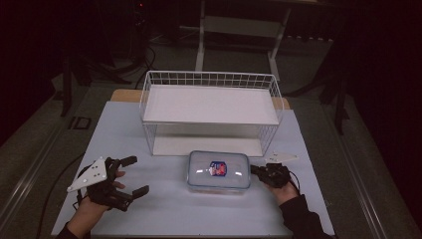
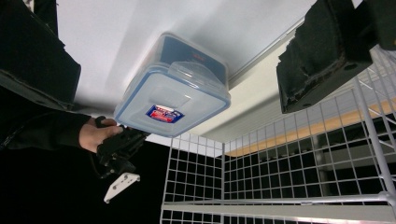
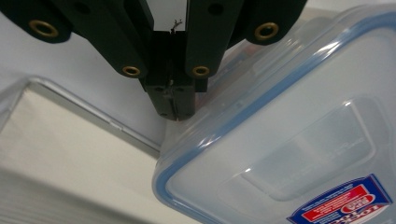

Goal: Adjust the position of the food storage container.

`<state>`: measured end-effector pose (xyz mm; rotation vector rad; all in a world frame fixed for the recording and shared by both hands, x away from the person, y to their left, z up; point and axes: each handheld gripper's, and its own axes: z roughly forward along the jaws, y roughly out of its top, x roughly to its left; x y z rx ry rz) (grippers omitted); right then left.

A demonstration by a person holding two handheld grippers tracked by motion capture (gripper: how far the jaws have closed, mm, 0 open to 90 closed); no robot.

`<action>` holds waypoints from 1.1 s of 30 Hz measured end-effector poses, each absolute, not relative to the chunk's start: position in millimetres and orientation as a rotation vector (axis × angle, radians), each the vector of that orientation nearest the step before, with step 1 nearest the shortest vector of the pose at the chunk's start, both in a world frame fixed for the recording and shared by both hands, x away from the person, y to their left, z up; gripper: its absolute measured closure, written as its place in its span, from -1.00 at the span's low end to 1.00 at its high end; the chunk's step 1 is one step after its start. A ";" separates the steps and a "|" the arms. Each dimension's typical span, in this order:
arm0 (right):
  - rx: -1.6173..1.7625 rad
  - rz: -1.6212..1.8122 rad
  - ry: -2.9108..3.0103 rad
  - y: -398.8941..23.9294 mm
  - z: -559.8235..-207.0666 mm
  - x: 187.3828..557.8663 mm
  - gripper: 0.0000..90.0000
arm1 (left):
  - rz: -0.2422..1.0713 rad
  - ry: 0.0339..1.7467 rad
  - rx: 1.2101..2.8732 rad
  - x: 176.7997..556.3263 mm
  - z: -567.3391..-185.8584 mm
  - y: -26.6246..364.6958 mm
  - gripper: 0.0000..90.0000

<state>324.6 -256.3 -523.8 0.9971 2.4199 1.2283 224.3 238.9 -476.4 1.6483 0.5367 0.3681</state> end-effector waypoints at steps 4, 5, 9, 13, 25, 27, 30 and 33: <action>0.996 1.223 2.426 -250.6 -523.9 329.7 1.00 | 0.368 0.537 1.648 224.5 -477.3 239.0 -1.00; 0.992 1.221 2.427 -249.1 -524.0 330.7 1.00 | 0.369 0.536 1.652 224.6 -477.6 238.9 -1.00; 0.984 1.203 2.425 -244.7 -523.0 332.7 1.00 | 0.366 0.534 1.659 224.1 -478.0 237.5 -1.00; 0.987 1.215 2.414 -251.9 -521.8 324.9 1.00 | 0.366 0.532 1.659 223.8 -478.0 237.7 -1.00; 0.867 1.223 2.543 -259.1 -521.5 266.5 1.00 | 0.371 0.539 1.656 224.2 -477.2 237.4 -1.00; 0.840 1.245 2.561 -252.8 -522.3 263.6 1.00 | 0.370 0.539 1.657 224.3 -477.8 237.8 -1.00; 0.823 1.225 2.591 -246.4 -527.0 264.6 1.00 | 0.369 0.539 1.655 224.3 -477.8 238.4 -1.00; 0.829 1.226 2.594 -245.2 -529.1 267.5 1.00 | 0.365 0.543 1.653 225.0 -478.3 238.7 -1.00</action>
